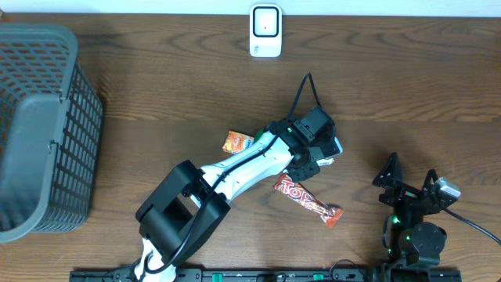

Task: Scan the item barcode
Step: 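Lower the Panadol box onto the table beside the jar and release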

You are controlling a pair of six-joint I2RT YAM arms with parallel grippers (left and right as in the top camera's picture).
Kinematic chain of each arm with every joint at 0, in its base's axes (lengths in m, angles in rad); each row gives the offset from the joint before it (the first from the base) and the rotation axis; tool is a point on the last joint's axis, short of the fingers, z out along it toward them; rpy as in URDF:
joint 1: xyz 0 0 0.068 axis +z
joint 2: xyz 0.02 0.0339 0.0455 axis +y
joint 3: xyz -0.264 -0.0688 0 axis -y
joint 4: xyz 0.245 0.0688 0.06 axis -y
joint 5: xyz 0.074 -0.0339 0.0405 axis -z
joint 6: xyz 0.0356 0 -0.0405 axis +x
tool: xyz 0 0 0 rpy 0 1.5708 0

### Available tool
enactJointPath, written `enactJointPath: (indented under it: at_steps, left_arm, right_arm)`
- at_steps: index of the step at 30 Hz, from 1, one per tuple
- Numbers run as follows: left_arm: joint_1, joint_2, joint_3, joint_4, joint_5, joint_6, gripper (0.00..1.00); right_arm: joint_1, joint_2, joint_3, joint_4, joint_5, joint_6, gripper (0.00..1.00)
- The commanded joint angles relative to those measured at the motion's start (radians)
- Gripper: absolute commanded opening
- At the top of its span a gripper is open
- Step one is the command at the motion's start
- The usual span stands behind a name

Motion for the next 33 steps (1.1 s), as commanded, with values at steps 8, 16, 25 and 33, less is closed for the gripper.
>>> enactJointPath:
  at_steps: [8, 16, 25, 33]
  left_arm:
    - [-0.012, -0.007, 0.002, -0.018, 0.063, 0.003, 0.2]
    - [-0.011, 0.007, -0.035, -0.018, 0.067, 0.007, 0.2]
    - [-0.01, 0.043, -0.036, -0.018, -0.039, 0.023, 0.21]
    - [-0.008, 0.087, -0.036, -0.001, -0.045, 0.023, 0.25]
  right_arm:
    - [0.008, -0.005, -0.002, -0.002, 0.01, 0.009, 0.99]
    - [0.008, -0.005, -0.002, -0.002, 0.01, 0.009, 0.99]
    - [0.008, -0.005, -0.002, -0.002, 0.01, 0.009, 0.99]
    - [0.008, -0.005, -0.002, -0.002, 0.01, 0.009, 0.99]
